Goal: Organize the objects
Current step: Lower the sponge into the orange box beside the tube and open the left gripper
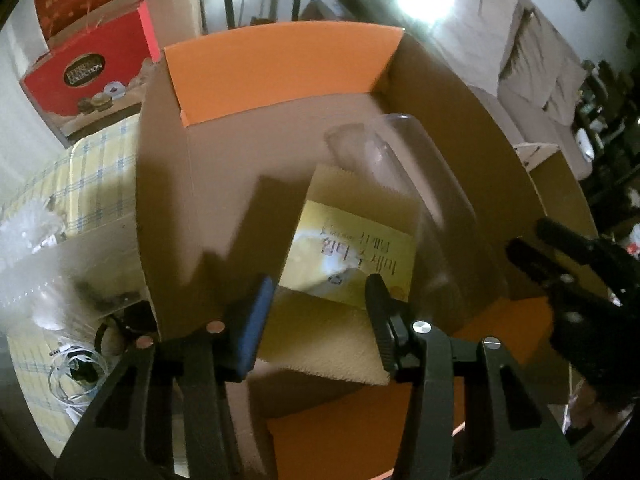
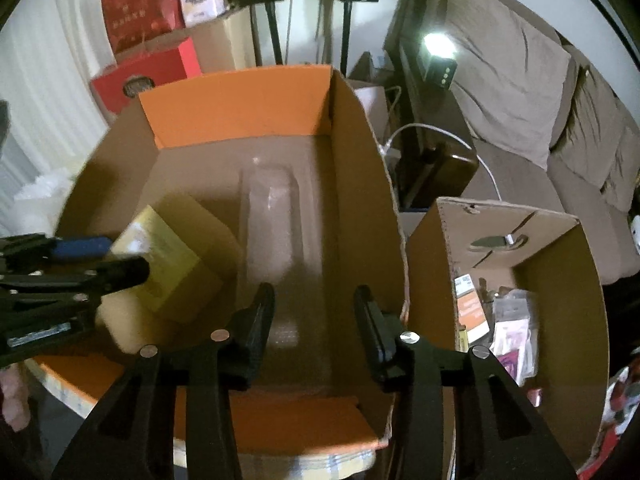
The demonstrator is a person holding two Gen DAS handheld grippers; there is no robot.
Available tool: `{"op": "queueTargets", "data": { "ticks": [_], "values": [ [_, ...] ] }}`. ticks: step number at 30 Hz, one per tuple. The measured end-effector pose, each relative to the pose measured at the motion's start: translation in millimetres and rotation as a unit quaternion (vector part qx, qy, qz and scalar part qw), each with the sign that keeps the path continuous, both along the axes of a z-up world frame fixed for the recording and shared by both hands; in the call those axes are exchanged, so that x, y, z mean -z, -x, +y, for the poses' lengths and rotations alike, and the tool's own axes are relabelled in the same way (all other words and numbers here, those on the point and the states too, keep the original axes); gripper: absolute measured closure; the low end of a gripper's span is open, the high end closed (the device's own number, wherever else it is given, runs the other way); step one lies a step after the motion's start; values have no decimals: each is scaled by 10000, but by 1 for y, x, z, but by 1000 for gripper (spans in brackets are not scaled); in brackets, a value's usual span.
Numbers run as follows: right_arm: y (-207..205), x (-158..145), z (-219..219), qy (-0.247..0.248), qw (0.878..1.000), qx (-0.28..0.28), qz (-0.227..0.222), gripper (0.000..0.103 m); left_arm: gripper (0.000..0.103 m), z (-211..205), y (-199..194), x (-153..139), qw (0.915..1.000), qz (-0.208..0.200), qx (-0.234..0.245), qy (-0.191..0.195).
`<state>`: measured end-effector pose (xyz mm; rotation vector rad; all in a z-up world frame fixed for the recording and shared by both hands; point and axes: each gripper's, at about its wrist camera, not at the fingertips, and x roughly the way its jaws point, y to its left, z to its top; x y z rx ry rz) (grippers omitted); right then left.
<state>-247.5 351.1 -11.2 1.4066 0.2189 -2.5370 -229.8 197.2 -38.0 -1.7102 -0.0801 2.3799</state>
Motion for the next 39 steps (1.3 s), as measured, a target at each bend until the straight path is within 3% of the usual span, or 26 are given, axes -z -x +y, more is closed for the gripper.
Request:
{"op": "queueTargets", "data": {
  "ticks": [7,9,11,14,16,22,24,26,30,33,39],
  "values": [
    [-21,-29,20,145,9988,196,415,46,59,2,4,1,9999,-79,-99,1],
    [-19,-30,28,-67,9979,407,492,45,66,0,9,-1,9995,-16,-330,-20],
    [-14,-25,39,-122,9971,617,418,45,71,-3,15,-2,9987,9,-514,-54],
    [-7,-14,50,68,9974,690,196,45,72,-9,22,2,9958,-145,-782,-443],
    [-6,-4,51,116,9973,719,61,45,71,-8,22,1,9970,-188,-635,-413],
    [-14,2,47,193,9980,595,35,45,56,4,15,0,9996,-268,70,-3],
    [-15,2,46,228,9981,576,29,45,42,14,9,0,9989,-224,273,292],
    [-15,3,46,288,9980,561,1,45,42,18,7,2,9985,-211,409,286],
    [-13,11,47,495,9971,543,-178,45,57,14,10,0,9994,-230,203,126],
    [-12,16,48,679,9960,479,-327,53,66,7,16,0,9996,-247,-127,-78],
    [-14,22,45,907,9941,386,-456,60,68,-12,20,3,9932,-404,-856,-670]
  ]
}}
